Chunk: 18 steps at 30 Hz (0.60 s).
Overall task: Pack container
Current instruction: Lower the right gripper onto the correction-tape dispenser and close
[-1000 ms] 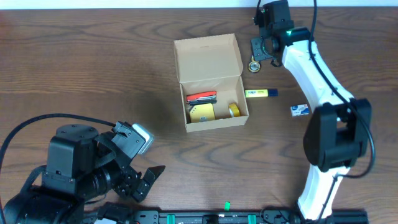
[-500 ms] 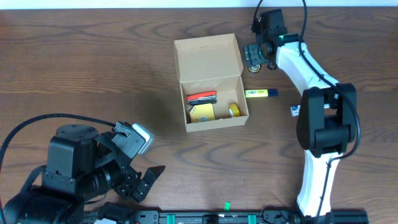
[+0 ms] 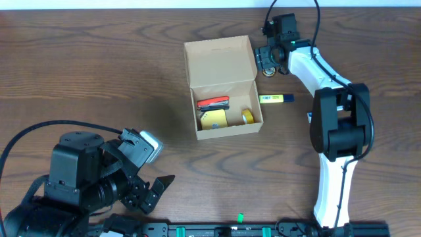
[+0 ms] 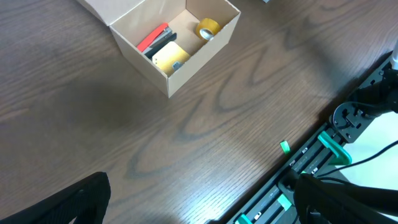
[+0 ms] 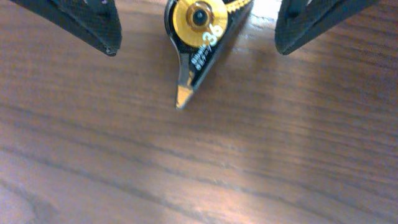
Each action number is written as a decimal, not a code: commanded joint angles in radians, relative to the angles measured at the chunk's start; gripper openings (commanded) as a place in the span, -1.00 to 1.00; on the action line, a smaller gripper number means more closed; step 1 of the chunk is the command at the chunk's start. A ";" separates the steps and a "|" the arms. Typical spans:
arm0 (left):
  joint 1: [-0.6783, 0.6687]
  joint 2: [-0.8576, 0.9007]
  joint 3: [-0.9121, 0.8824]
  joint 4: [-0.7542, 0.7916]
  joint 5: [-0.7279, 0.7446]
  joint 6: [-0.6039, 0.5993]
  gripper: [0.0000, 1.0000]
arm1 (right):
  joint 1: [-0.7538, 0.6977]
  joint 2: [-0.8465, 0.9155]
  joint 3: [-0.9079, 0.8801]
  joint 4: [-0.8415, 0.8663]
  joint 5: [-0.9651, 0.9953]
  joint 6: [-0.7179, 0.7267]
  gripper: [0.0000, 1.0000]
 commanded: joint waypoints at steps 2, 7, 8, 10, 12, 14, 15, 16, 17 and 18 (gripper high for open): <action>0.002 -0.001 0.017 -0.003 0.015 0.006 0.90 | -0.008 0.032 0.010 0.009 -0.049 0.003 0.49; 0.002 -0.001 0.017 -0.003 0.015 0.006 0.91 | -0.007 0.048 0.010 0.009 -0.048 0.011 0.47; 0.002 -0.001 0.017 -0.003 0.015 0.006 0.91 | -0.009 0.050 0.010 0.008 -0.048 0.023 0.47; 0.002 -0.001 0.017 -0.003 0.015 0.006 0.90 | -0.011 0.058 0.010 0.008 -0.048 0.047 0.44; 0.002 -0.001 0.017 -0.003 0.015 0.006 0.91 | -0.011 0.061 0.010 0.008 -0.048 0.048 0.43; 0.002 -0.001 0.017 -0.003 0.014 0.006 0.91 | -0.011 0.061 0.010 0.008 -0.048 0.048 0.41; 0.002 -0.001 0.017 -0.003 0.014 0.006 0.91 | -0.011 0.061 0.010 0.007 -0.048 0.049 0.40; 0.002 -0.001 0.017 -0.003 0.015 0.006 0.91 | -0.011 0.061 0.010 0.005 -0.048 0.056 0.37; 0.002 -0.001 0.017 -0.003 0.015 0.006 0.90 | -0.011 0.063 0.010 0.003 -0.048 0.064 0.34; 0.002 -0.001 0.017 -0.003 0.015 0.006 0.91 | -0.011 0.063 0.010 0.000 -0.048 0.074 0.31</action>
